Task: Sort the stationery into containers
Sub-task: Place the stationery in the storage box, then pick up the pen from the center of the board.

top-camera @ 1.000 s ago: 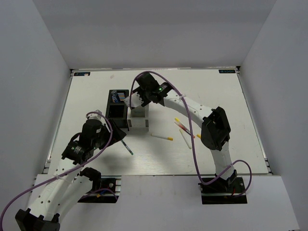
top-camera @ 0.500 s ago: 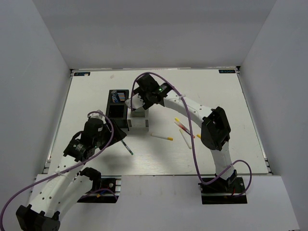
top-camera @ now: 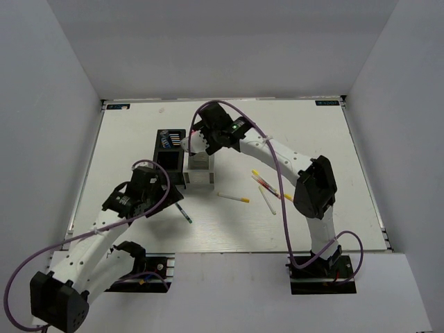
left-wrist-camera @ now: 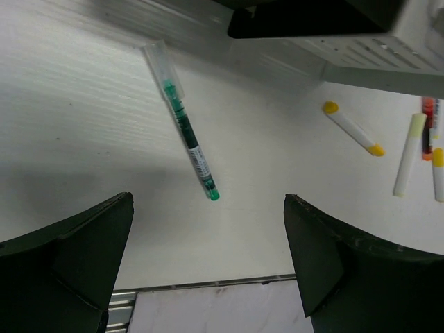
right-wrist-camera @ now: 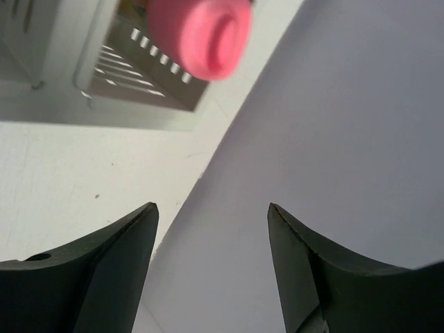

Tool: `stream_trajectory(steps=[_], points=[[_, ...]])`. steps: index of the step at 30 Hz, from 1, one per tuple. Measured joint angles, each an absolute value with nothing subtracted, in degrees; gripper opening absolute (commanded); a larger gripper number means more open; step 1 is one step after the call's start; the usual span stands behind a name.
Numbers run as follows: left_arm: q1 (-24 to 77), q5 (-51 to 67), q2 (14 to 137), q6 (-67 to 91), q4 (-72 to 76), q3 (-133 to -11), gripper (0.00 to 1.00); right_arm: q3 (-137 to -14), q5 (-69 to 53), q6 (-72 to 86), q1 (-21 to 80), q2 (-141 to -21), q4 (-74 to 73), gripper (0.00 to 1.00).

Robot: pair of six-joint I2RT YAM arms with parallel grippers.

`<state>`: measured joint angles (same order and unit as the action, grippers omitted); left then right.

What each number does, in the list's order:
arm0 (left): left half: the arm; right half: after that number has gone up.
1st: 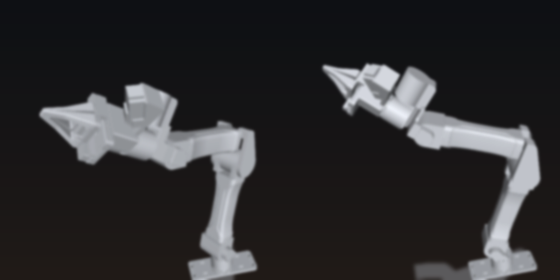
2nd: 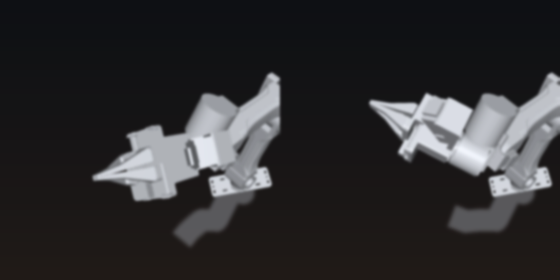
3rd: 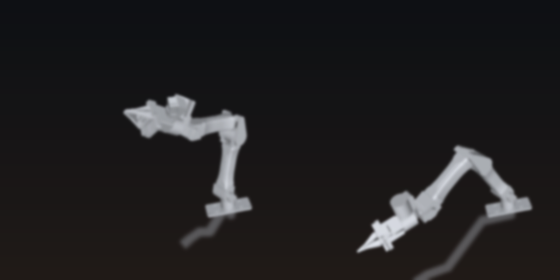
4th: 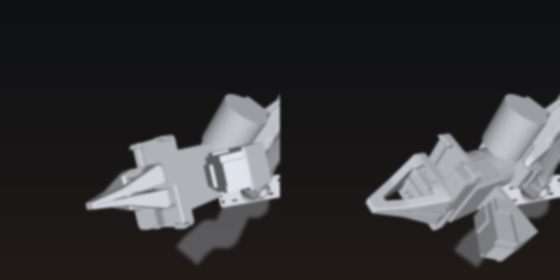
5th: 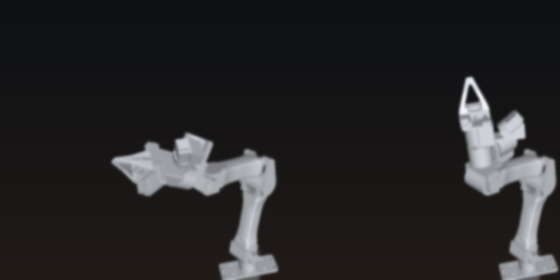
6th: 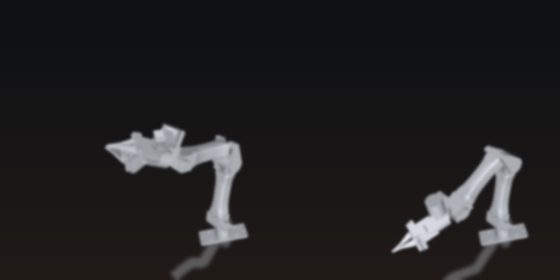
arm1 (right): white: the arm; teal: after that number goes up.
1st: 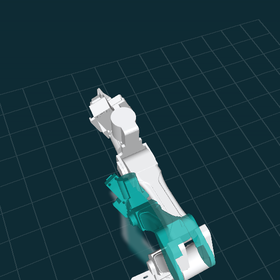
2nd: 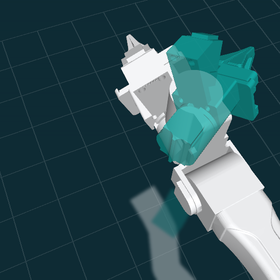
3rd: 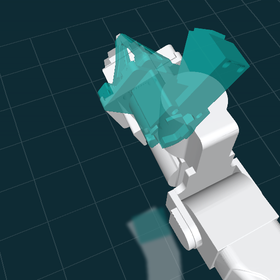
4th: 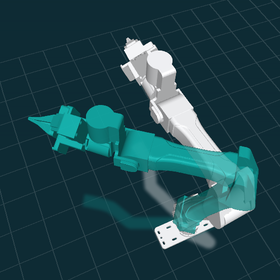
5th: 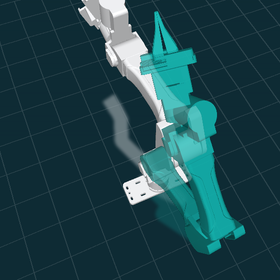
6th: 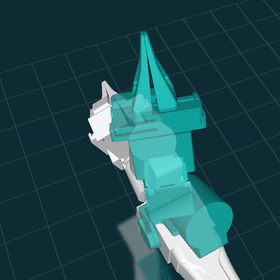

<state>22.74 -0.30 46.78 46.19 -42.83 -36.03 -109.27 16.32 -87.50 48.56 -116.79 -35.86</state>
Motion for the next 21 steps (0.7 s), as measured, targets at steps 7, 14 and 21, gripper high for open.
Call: stream_trajectory(steps=[7, 14, 21], points=[[22.74, -3.25, 51.22, 47.83, -42.85, -35.97, 0.96, -113.21, 12.82, -80.01, 47.27, -110.59, -38.57, 0.26], [24.25, -6.59, 59.79, 49.32, -42.54, -36.05, 0.7, -101.16, 2.28, -59.22, 40.1, -94.56, -39.75, 0.0], [28.03, -10.59, 60.05, 52.97, -40.01, -35.18, 0.57, -80.79, -6.66, -46.24, 38.2, -85.38, -39.09, 0.0]])
